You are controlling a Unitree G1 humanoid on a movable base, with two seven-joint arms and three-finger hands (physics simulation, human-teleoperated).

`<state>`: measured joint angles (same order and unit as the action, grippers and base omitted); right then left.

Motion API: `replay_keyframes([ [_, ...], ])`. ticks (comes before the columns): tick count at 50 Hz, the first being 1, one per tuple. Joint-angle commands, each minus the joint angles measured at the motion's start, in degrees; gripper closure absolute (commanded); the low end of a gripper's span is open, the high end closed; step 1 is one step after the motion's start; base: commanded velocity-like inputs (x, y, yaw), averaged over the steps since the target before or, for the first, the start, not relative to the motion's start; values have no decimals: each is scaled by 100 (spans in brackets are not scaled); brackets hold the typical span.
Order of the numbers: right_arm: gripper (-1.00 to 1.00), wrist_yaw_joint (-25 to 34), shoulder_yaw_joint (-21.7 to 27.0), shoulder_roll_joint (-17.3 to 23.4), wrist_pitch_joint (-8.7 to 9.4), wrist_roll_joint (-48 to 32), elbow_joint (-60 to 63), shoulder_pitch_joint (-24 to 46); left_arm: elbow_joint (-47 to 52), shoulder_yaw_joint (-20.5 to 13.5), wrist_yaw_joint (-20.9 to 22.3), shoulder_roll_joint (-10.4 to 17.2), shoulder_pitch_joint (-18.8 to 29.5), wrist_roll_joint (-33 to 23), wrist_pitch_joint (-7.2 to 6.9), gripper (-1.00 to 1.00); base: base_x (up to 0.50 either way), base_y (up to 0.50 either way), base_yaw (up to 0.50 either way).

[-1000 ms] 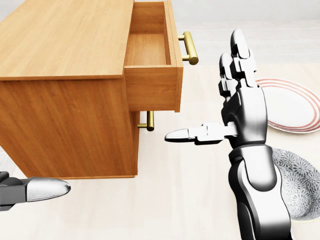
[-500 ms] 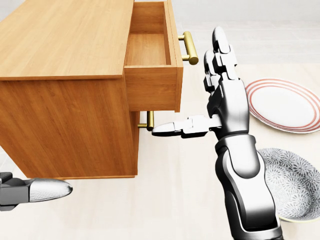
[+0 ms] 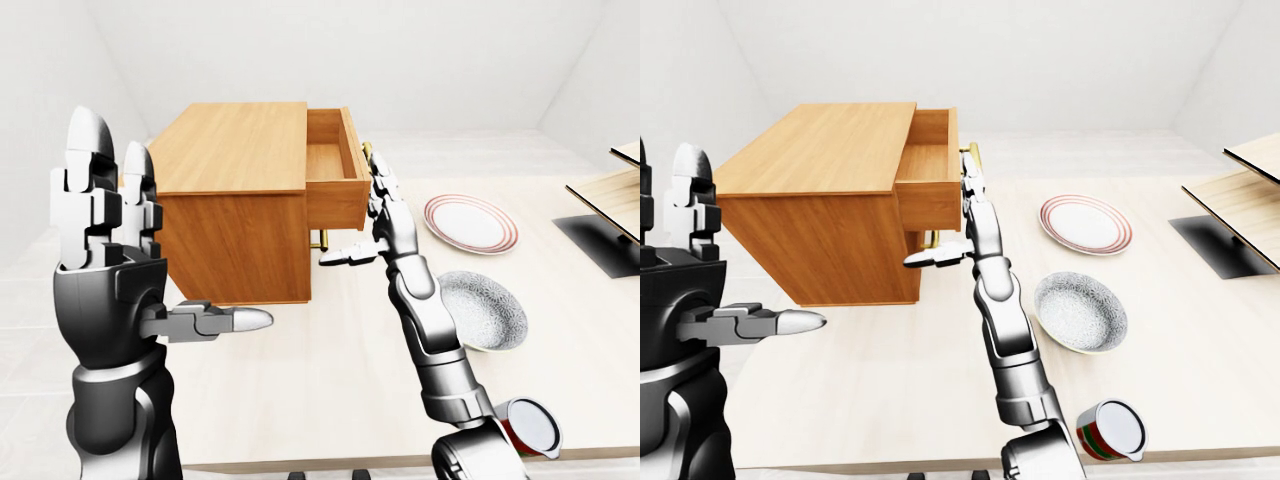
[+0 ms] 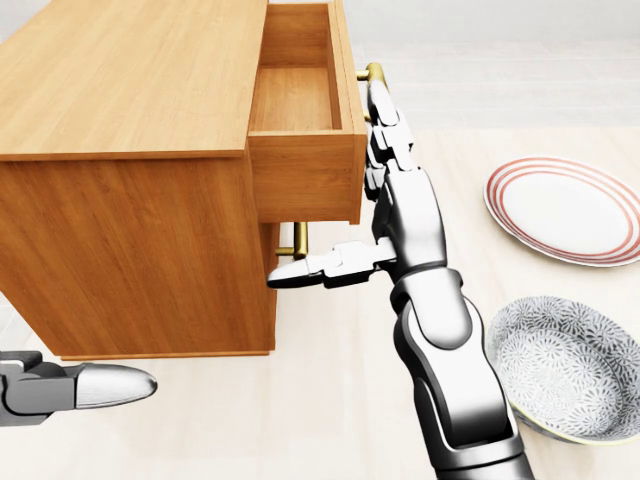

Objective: Close the top drawer of the cabinet.

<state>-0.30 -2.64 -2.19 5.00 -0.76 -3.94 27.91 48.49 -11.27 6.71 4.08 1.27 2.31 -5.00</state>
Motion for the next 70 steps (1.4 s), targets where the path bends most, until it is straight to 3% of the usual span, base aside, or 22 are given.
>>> replay_keyframes([
  [1, -100, 64, -111, -139, 0, -142, -150, 20, -19, -8, 41, -11, -12, -43, 0, -100, 0, 0, 0],
  [70, -100, 506, -910, -1223, 0, -969, -1278, 147, -193, -135, 130, 2, -39, -1, 0, -100, 0, 0, 0],
])
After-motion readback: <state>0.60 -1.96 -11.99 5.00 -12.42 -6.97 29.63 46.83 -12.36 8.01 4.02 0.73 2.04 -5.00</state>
